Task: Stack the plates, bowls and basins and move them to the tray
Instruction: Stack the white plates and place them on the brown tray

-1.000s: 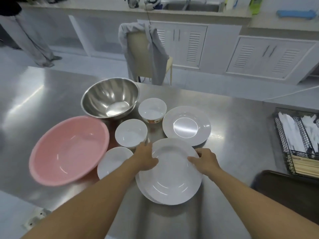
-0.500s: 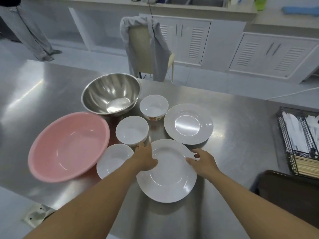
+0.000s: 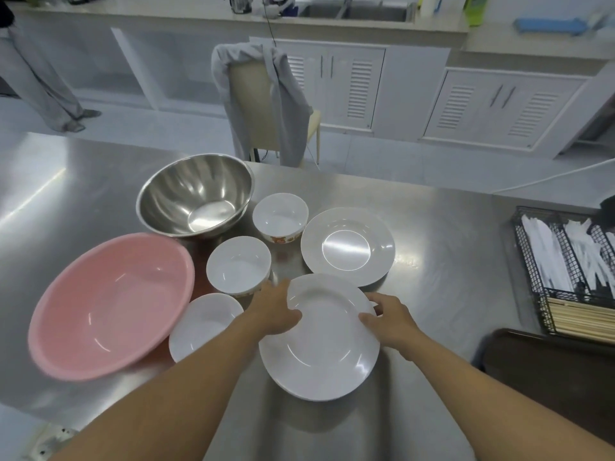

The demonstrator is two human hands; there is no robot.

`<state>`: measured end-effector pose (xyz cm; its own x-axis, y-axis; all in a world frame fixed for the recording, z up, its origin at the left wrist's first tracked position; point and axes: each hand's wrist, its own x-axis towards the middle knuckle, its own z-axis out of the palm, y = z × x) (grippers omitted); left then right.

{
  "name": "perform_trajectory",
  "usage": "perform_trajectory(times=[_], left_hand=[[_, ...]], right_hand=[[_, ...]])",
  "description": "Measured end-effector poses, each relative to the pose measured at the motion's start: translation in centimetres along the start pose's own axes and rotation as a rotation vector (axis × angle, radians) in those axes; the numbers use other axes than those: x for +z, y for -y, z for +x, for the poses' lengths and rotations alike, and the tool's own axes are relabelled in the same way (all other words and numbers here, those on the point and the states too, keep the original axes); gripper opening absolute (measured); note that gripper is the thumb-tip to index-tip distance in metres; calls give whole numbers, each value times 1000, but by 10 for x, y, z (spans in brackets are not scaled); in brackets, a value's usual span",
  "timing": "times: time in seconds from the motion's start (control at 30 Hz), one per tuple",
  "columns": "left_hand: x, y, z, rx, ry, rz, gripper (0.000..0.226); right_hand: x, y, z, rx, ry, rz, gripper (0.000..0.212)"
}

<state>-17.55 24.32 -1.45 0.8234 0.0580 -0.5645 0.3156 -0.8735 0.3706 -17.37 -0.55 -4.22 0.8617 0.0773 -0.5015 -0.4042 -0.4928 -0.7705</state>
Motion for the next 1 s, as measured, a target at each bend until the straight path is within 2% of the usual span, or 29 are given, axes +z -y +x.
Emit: perform_trajectory(times=[0.17, 0.37, 0.6, 1.0], left_hand=[[-23, -26, 13, 73, -72, -17, 68], [-45, -60, 46, 122, -112, 8, 55], [-48, -93, 91, 78, -115, 33, 75], [-47, -116, 149, 59, -101, 43, 78]], right_hand=[[-25, 18, 13, -29, -42, 41, 39], [-59, 39, 46, -6, -118, 62, 40], [-90, 48, 97, 21, -176, -7, 40], [-105, 56, 158, 49, -157, -172, 39]])
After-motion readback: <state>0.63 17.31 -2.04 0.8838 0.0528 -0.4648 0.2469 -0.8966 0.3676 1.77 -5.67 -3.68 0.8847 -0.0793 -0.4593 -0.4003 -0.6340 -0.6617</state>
